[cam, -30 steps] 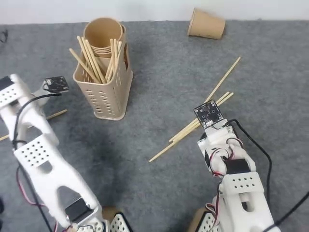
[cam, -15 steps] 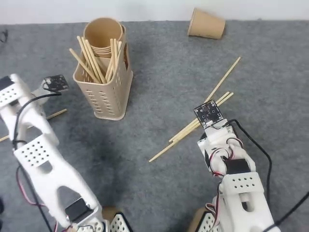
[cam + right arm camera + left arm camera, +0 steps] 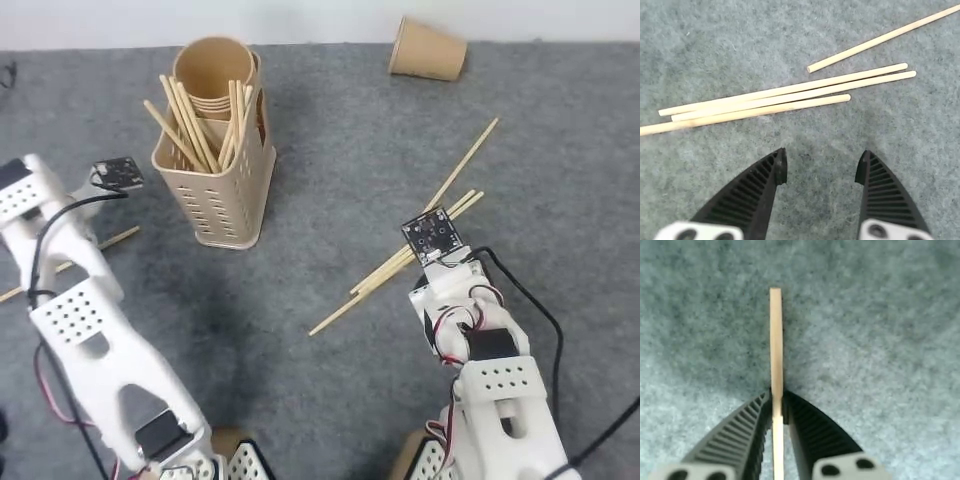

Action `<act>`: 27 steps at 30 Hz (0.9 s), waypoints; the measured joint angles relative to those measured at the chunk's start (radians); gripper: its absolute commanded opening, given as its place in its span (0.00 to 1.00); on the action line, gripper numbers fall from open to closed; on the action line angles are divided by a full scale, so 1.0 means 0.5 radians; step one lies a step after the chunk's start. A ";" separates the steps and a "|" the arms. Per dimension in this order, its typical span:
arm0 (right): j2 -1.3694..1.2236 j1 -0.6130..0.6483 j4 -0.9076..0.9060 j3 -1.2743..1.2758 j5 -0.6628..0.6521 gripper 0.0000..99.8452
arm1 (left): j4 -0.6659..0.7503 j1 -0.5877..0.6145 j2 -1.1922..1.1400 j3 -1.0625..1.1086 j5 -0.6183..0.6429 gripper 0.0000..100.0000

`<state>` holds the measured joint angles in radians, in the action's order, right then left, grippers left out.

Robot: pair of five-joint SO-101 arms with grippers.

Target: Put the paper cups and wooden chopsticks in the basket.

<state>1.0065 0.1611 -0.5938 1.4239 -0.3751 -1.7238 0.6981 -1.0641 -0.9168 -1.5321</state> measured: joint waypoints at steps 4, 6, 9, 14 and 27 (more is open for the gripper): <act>0.000 0.000 0.000 0.000 0.000 0.23 | 0.000 -0.003 0.163 0.034 0.006 0.01; 0.000 0.000 0.000 0.000 0.000 0.23 | 0.000 -0.006 0.338 0.098 0.012 0.01; 0.000 0.000 0.000 0.000 0.000 0.23 | -0.006 -0.025 0.657 0.258 0.064 0.01; 0.000 0.018 0.000 0.015 0.000 0.23 | -0.012 -0.153 1.270 0.568 0.255 0.01; 0.000 0.089 0.000 0.055 -0.003 0.23 | 0.267 -0.666 2.661 0.641 1.510 0.01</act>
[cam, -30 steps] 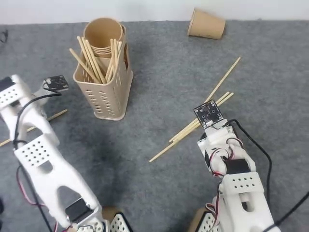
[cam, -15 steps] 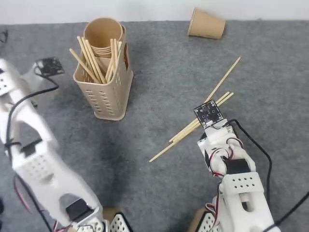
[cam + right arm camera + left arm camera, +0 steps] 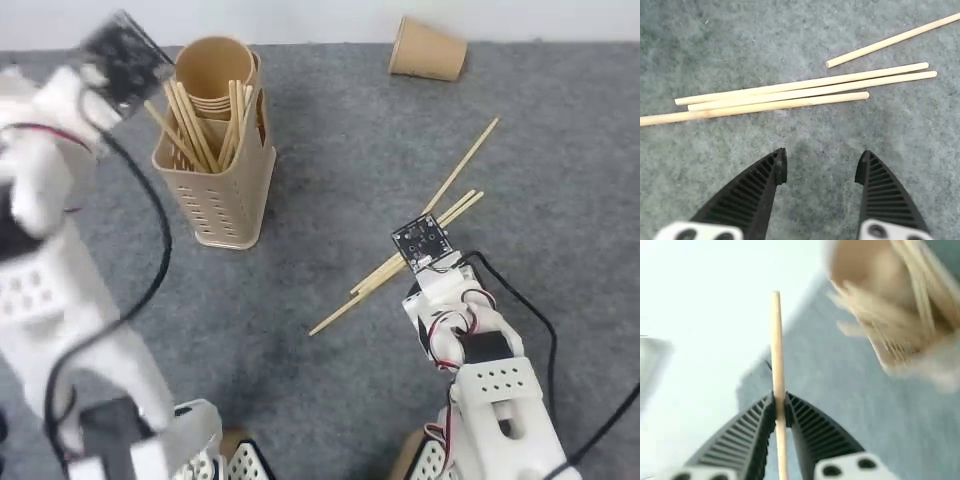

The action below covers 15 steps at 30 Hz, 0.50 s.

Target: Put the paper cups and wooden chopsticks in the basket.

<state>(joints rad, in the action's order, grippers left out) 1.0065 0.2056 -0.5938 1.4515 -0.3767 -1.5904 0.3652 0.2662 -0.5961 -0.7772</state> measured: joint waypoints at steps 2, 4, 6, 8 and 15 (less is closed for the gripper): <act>0.000 0.000 0.000 0.000 0.000 0.23 | 0.110 -0.058 0.092 0.000 0.362 0.01; 0.000 0.000 0.000 0.000 0.000 0.23 | 0.215 -0.107 0.141 0.000 0.795 0.01; 0.000 0.000 0.000 0.000 0.003 0.23 | 0.310 -0.141 0.163 0.031 1.234 0.01; 0.000 0.000 0.000 0.000 0.003 0.23 | 0.420 -0.199 0.175 0.114 1.639 0.01; 0.000 0.000 0.000 0.000 0.003 0.23 | 1.062 -0.482 0.181 0.663 2.130 0.01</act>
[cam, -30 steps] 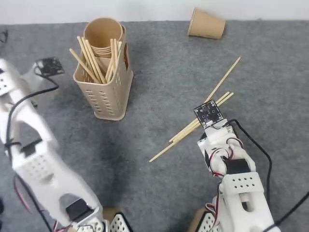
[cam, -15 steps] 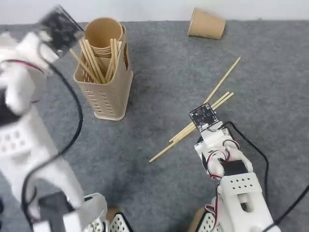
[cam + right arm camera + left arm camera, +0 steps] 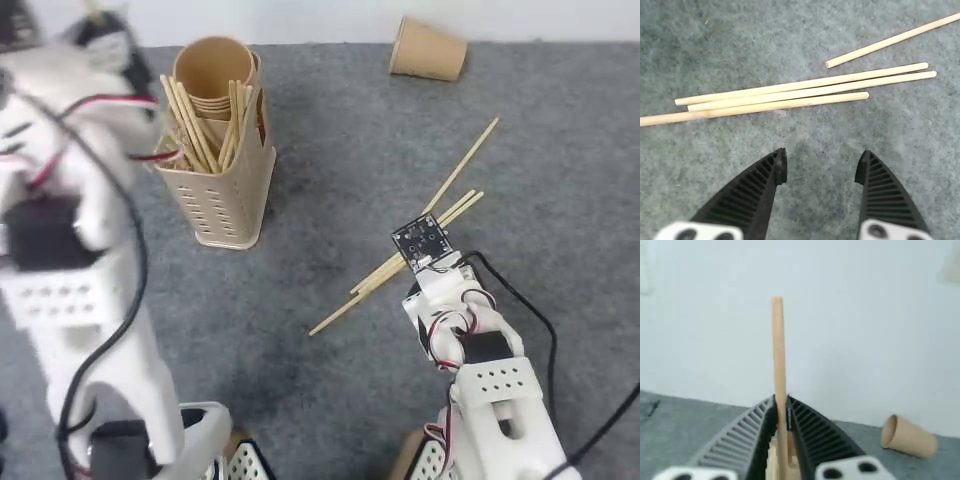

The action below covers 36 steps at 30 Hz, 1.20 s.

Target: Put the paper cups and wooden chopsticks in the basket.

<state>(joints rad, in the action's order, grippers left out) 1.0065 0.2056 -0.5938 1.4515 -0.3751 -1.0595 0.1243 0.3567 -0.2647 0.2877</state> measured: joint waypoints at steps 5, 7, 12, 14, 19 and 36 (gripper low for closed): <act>0.000 0.000 0.000 0.000 0.000 0.23 | 0.512 -0.068 0.000 0.371 0.015 0.01; 0.000 0.000 0.000 0.000 0.000 0.23 | 0.669 -0.077 -0.003 0.512 0.015 0.01; 0.000 0.000 0.000 0.000 0.000 0.23 | 0.957 -0.077 -0.003 0.954 -0.064 0.05; 0.000 0.000 0.000 0.000 0.000 0.23 | 0.970 -0.077 -0.003 1.105 -0.147 0.12; 0.000 0.000 0.000 0.000 0.000 0.23 | 0.798 -0.077 0.199 1.188 -0.298 0.24; 0.000 0.000 0.000 0.000 0.000 0.23 | 0.058 0.454 0.571 0.918 -0.436 0.21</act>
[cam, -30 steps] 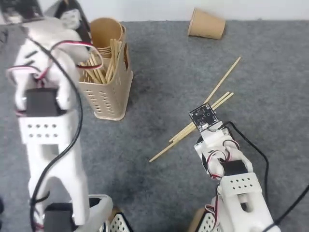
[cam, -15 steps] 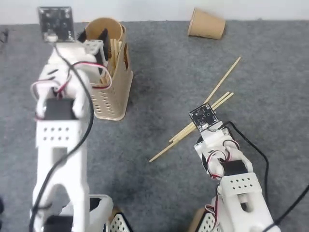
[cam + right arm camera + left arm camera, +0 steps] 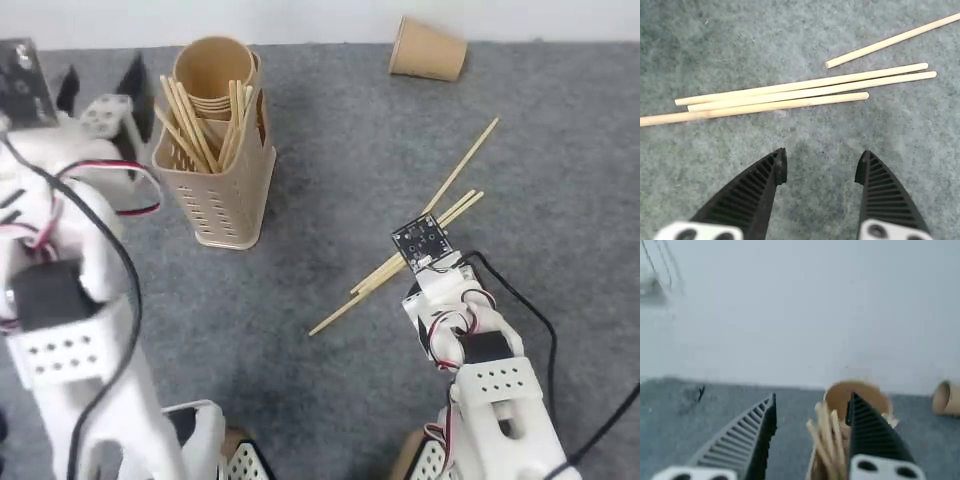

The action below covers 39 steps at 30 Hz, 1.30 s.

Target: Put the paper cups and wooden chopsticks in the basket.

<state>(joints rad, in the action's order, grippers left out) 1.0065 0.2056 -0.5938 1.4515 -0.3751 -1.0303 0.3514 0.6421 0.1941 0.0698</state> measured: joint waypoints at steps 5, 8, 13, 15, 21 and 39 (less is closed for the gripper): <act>0.000 0.000 0.000 0.012 0.000 0.23 | -0.690 0.387 -0.126 0.000 -0.307 0.21; 0.000 0.000 0.000 0.012 0.000 0.23 | -0.948 0.559 -0.163 0.086 -0.669 0.21; 0.000 0.000 -0.040 -0.006 -0.028 0.23 | -1.034 0.592 -0.245 0.503 -1.593 0.21; 0.000 -0.003 -0.184 -0.101 -0.101 0.23 | -1.022 0.586 -0.276 0.666 -1.869 0.21; 0.000 0.034 -0.721 -0.605 -0.325 0.23 | -0.853 0.531 -0.307 1.117 -2.035 0.21; -1.062 0.338 -1.587 -1.771 -1.157 0.23 | 0.307 0.783 1.068 2.476 -0.442 0.21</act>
<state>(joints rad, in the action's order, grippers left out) 0.4757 0.3744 -1.3871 0.5662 -0.9536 -0.8769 0.7426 1.1761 1.4323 -0.1511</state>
